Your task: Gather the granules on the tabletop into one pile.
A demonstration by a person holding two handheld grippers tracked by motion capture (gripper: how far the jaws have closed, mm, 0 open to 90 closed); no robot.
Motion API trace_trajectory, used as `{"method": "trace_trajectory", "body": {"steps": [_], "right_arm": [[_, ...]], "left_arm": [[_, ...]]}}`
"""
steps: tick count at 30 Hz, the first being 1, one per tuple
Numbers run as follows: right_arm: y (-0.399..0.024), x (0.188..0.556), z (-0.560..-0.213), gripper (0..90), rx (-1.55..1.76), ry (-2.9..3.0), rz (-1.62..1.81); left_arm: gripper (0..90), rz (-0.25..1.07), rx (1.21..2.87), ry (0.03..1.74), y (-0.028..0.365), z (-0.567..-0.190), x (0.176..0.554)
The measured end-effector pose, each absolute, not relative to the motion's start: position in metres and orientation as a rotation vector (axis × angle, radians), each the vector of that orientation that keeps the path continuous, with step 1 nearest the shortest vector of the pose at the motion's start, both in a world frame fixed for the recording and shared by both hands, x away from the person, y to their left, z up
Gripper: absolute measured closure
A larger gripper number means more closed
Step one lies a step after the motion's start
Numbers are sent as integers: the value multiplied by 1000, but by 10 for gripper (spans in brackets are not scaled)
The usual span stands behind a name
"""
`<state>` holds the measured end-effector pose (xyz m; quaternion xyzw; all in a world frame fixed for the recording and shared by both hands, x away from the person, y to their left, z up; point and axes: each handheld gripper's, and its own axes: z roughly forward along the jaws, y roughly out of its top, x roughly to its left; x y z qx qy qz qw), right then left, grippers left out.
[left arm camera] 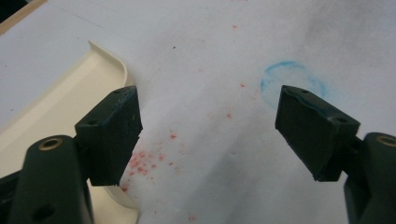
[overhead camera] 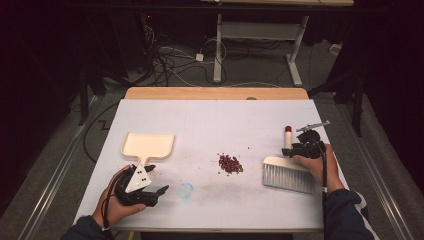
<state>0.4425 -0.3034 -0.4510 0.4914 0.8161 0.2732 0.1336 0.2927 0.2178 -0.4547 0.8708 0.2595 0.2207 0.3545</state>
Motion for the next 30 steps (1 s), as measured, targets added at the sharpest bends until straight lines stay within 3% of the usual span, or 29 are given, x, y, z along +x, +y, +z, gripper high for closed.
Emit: {"method": "trace_trajectory", "body": {"steps": [16, 30], "right_arm": [[-275, 440, -444, 508, 1275, 2266, 749], [-275, 418, -418, 404, 1110, 2139, 957]], "left_arm": [[220, 588, 2251, 657, 218, -453, 292], [220, 601, 2237, 655, 220, -451, 291]]}}
